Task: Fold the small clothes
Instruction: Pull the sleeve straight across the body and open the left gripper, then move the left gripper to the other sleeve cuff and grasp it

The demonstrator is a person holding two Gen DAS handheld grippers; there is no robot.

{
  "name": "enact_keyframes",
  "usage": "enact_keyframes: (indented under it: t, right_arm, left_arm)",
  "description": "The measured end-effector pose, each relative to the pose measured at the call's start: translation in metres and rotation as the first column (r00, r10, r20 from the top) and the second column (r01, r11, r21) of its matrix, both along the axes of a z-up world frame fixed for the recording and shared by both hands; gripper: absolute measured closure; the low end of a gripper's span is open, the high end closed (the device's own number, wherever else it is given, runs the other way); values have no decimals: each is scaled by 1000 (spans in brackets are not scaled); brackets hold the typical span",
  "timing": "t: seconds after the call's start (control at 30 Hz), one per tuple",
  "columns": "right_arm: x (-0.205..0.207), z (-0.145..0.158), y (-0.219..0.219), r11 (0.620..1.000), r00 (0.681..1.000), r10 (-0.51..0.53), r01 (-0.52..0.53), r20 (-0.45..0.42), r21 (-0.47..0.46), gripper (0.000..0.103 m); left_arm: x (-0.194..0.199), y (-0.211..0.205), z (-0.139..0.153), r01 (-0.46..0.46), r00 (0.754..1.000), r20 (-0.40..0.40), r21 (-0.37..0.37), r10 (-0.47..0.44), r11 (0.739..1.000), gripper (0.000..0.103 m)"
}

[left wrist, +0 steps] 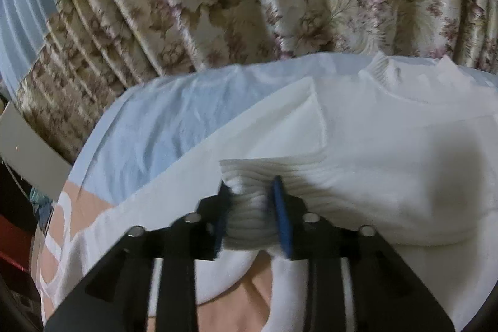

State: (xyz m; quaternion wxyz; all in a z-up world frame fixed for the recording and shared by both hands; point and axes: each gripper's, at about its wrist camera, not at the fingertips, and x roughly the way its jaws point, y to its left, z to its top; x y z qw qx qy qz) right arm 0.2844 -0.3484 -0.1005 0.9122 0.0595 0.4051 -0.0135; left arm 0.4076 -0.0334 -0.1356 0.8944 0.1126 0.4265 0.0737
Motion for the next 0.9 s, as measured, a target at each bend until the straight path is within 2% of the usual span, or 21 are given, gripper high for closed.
enact_keyframes:
  t: [0.17,0.27,0.33,0.47,0.63,0.9]
  right_arm:
    - [-2,0,0,1000,1000,-4,4,-1,10,52]
    - [-4,1,1,1000,1000,-5,5,2,15,52]
    - [-7,3,1,1000,1000,-6,5,5,16,52]
    - [-13,12,1,1000,1000,-10,9,17,20,48]
    - [-23,23,3,1000,999,-12,11,33,21,44]
    - [-43,38,17,1000,999,2,-4,54,23,43]
  left_arm:
    - [-4,4,-4,-19,1000,-11,89,20,996,42]
    - [-6,8,-2,-27,999,-18,108,29,994,35]
    - [-9,11,1,-36,999,-14,140,38,989,33]
    - [-15,22,7,-51,999,-9,156,53,987,31]
    - [-29,39,17,-53,999,-5,117,54,992,31]
    - [-69,48,34,-11,1000,25,55,9,998,31]
